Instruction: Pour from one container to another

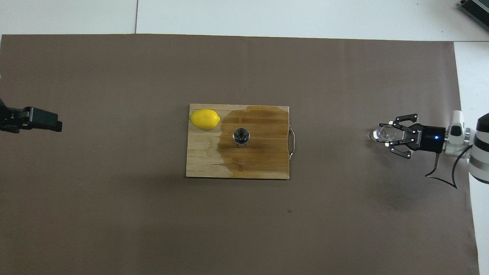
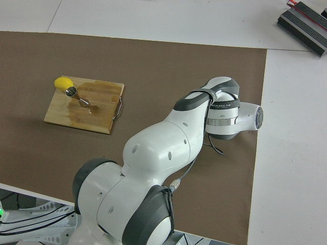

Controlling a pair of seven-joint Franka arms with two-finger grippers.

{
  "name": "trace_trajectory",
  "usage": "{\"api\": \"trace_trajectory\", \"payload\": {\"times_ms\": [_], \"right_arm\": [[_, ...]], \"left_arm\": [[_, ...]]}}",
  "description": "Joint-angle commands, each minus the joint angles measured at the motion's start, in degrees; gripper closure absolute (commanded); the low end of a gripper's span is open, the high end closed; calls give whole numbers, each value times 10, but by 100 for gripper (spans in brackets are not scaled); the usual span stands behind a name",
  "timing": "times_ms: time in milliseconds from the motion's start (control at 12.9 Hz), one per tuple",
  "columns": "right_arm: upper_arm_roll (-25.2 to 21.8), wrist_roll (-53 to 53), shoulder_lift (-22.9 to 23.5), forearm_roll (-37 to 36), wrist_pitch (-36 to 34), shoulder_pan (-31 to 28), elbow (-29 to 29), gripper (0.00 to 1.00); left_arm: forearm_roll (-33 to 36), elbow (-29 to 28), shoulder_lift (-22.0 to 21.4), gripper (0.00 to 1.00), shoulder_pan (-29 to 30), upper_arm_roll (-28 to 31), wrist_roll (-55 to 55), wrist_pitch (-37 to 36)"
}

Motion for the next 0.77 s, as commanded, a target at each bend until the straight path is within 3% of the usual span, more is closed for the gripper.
{"api": "trace_trajectory", "payload": {"times_ms": [0, 232, 463, 541, 618, 695], "right_arm": [[9, -17, 4, 26, -1, -1, 1, 48], [9, -23, 4, 25, 3, 0, -1, 33], [9, -26, 4, 23, 6, 0, -2, 30], [9, -27, 4, 21, 4, 0, -1, 19], [9, -28, 4, 19, 1, 0, 0, 0], [10, -28, 3, 19, -6, 0, 0, 0]], "left_arm": [[-4, -14, -12, 0, 3, -1, 0, 2], [-4, -14, -12, 0, 3, -1, -1, 2], [-4, -14, -12, 0, 3, -1, -1, 2], [-4, -14, -12, 0, 3, -1, -1, 2], [-4, -14, -12, 0, 3, -1, 0, 2], [-4, -14, -12, 0, 4, -1, -1, 2]]}}
